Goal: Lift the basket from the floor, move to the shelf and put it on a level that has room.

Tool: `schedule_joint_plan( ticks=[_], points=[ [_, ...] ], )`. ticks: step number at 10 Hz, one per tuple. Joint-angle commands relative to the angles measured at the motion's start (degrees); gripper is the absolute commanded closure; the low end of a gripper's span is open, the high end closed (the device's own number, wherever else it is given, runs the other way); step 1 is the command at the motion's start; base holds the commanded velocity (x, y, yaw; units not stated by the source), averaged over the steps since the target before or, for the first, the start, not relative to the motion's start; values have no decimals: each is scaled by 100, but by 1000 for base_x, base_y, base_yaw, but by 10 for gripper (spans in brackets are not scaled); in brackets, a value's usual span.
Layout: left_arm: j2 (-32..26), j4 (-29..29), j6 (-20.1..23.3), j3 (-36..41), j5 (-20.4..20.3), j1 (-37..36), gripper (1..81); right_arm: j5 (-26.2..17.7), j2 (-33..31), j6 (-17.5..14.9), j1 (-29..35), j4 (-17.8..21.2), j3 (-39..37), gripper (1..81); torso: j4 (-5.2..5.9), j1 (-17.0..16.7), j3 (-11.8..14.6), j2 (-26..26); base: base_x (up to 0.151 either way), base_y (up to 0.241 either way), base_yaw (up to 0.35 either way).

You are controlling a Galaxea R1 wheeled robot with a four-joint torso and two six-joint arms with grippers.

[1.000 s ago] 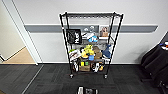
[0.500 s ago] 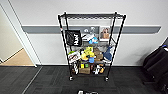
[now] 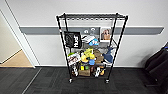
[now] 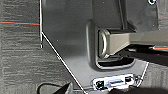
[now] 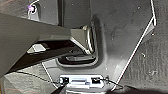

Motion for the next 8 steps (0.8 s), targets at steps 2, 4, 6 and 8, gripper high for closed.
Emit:
schedule_joint_plan(
  ticks=[2, 4, 6, 8],
  points=[
    [-32, 16, 31, 0, 397, -53, 10, -352, 26, 13, 40, -28, 10, 10, 0, 2, 0, 2, 85, 0, 0],
    [-32, -10, 31, 9, 397, -45, 10, -352, 26, 13, 40, -19, 18, 10, 0, 9, 0, 5, 0, 0, 0],
    [-58, -28, -31, 70, 422, -53, 10, -369, -35, 13, 49, -10, 88, 10, 0, 2, 0, 5, 0, 0, 0],
    [-260, -37, -57, 369, 423, -53, 10, -369, -167, 22, 67, -1, 353, 10, 0, 2, 0, 5, 0, 0, 0]
  ],
)
